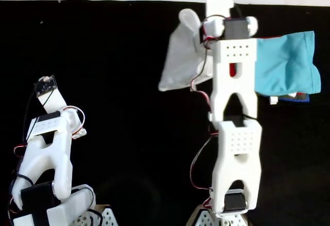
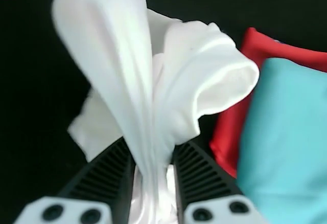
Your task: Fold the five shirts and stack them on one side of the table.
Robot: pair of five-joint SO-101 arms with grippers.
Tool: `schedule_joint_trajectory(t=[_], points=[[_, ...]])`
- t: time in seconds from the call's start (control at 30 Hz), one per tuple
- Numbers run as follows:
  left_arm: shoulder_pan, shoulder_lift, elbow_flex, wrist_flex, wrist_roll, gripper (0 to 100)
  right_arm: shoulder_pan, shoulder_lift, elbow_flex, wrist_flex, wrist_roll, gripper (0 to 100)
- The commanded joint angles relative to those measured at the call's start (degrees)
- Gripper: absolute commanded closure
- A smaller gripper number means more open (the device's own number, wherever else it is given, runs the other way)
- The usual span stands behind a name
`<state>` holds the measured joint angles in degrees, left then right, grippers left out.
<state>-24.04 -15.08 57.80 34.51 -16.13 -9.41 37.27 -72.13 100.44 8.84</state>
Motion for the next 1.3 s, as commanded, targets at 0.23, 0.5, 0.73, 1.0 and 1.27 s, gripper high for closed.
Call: schedule_joint_trajectory(t=[0.23, 0.5, 0.73, 1.0, 1.27], points=[[-0.2, -0.5, -0.1, -1.8, -0.3, 96, 9.6, -13.6, 3.6, 0.4, 3.9, 99.3], [-0.2, -0.5, -0.1, -1.8, -0.3, 96, 22.2, -11.0, 7.8, -5.9, 11.2, 99.3], [-0.2, -0.5, -0.1, -1.8, -0.3, 96, 29.3, -3.3, 10.9, -14.0, 18.5, 99.3], [-0.2, -0.4, -0.1, -1.8, -0.3, 96, 33.6, -1.3, 11.1, -17.5, 22.9, 99.3], [-0.2, -0.4, -0.1, -1.8, -0.3, 96, 35.3, 1.1, 10.9, -19.1, 26.3, 99.3]])
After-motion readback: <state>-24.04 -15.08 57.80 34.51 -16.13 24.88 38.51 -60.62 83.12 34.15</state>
